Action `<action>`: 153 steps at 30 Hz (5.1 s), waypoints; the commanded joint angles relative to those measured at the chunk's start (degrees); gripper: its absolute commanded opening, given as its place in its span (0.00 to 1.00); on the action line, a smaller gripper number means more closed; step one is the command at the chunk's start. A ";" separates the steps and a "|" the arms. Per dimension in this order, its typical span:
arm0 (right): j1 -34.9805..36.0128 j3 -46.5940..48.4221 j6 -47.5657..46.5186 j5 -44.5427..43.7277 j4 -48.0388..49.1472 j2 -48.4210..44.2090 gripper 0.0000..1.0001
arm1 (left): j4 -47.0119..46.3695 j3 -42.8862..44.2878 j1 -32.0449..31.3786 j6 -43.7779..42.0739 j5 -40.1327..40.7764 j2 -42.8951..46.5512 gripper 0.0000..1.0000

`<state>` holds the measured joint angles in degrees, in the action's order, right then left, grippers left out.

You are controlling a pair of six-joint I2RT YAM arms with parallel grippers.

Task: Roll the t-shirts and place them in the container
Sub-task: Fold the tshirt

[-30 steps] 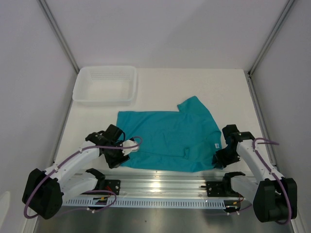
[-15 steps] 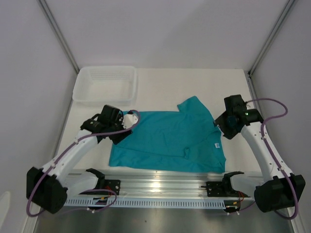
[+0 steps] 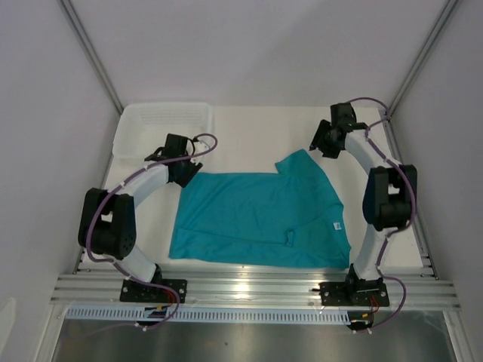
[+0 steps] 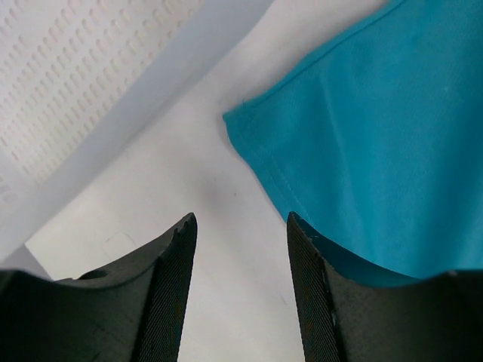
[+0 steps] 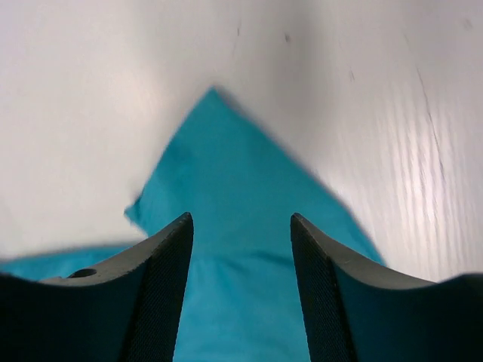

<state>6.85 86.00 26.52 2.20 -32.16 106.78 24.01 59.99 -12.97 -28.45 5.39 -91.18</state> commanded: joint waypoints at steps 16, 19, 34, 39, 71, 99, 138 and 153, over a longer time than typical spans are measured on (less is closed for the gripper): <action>1.67 25.98 -5.08 1.14 -7.83 29.80 0.56 | 5.07 15.07 2.07 3.93 -4.95 -17.97 0.52; 1.76 24.75 -4.55 1.84 -6.86 29.36 0.55 | 7.27 17.18 2.07 3.75 -7.67 -20.35 0.51; 3.78 17.19 -7.19 3.86 -3.61 22.59 0.46 | 10.09 18.94 3.04 3.49 -8.46 -21.94 0.33; 3.43 17.10 -6.57 2.81 -3.96 23.21 0.31 | 9.22 17.10 3.04 2.78 -9.69 -19.83 0.01; 4.13 -26.22 -0.17 -3.51 1.05 -26.79 0.00 | 5.43 -4.08 3.04 -3.98 -14.18 6.62 0.01; 7.30 -42.66 5.91 -8.97 -6.51 -43.32 0.00 | 9.48 -11.64 3.04 -4.69 -12.51 14.53 0.01; 8.09 -49.53 16.19 -11.51 -8.70 -41.48 0.34 | 11.06 -16.83 3.04 -3.54 -16.36 12.25 0.12; 22.49 -33.72 6.71 -14.68 -3.35 -35.44 0.45 | 18.97 -13.76 3.04 -3.02 -15.85 18.93 0.52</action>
<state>26.63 48.64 38.35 -13.50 -40.97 65.10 40.71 43.59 -10.35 -31.51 -10.70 -74.56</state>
